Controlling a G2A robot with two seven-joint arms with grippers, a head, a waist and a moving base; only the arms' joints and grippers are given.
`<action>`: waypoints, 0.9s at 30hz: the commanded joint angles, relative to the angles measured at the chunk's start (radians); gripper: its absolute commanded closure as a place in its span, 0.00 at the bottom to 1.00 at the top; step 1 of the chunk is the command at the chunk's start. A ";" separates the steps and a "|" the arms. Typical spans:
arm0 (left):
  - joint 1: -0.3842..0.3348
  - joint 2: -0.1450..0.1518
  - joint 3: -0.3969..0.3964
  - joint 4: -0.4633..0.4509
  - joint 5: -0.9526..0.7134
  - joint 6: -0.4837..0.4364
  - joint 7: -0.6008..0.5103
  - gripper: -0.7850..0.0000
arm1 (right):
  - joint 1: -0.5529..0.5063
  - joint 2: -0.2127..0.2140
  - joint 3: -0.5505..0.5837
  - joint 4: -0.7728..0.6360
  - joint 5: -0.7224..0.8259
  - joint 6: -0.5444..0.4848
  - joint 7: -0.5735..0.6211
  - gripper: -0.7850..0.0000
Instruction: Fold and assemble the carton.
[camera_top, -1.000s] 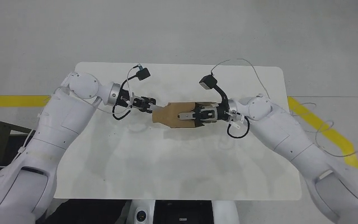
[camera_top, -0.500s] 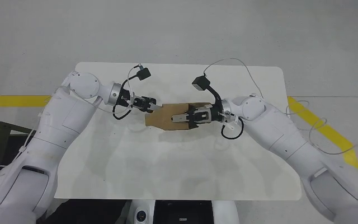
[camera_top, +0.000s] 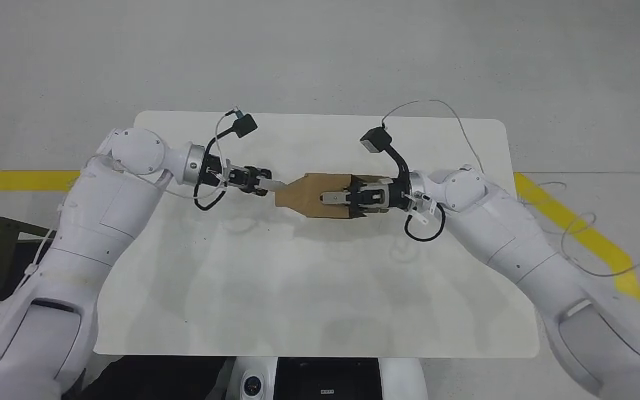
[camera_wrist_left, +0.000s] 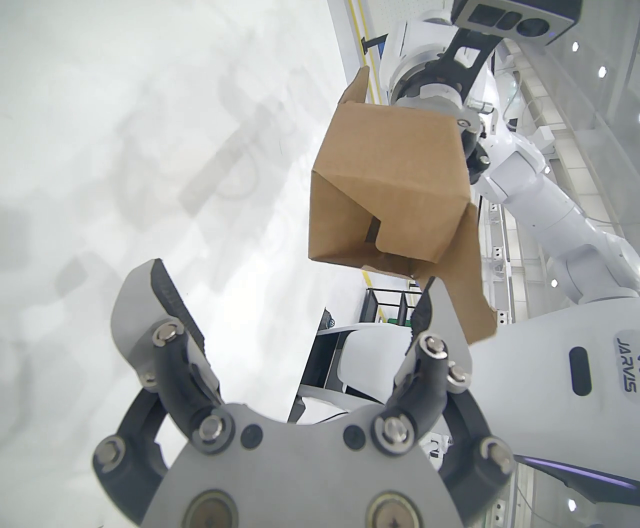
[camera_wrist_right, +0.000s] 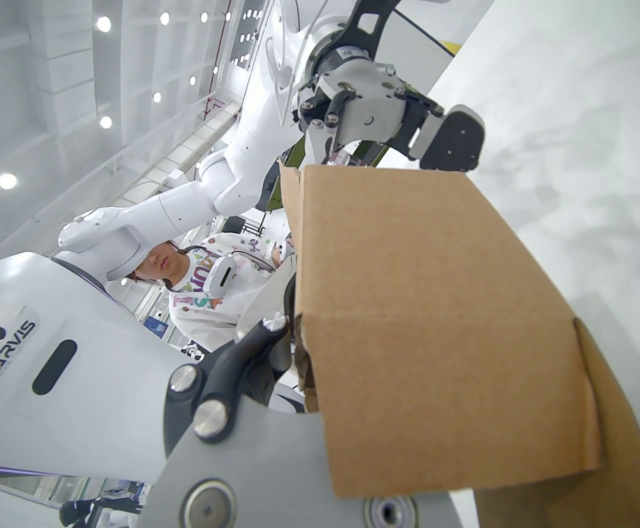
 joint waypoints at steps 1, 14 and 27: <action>0.005 0.007 -0.018 -0.006 -0.002 -0.002 0.002 0.00 | -0.001 0.002 0.005 0.012 -0.007 -0.002 -0.002 1.00; 0.029 0.030 -0.038 -0.178 0.140 0.025 0.024 0.00 | -0.001 -0.008 0.025 0.059 -0.043 0.006 0.006 1.00; 0.021 0.014 -0.006 -0.107 0.133 0.073 0.058 0.00 | -0.010 -0.006 0.055 0.014 -0.063 0.009 0.008 1.00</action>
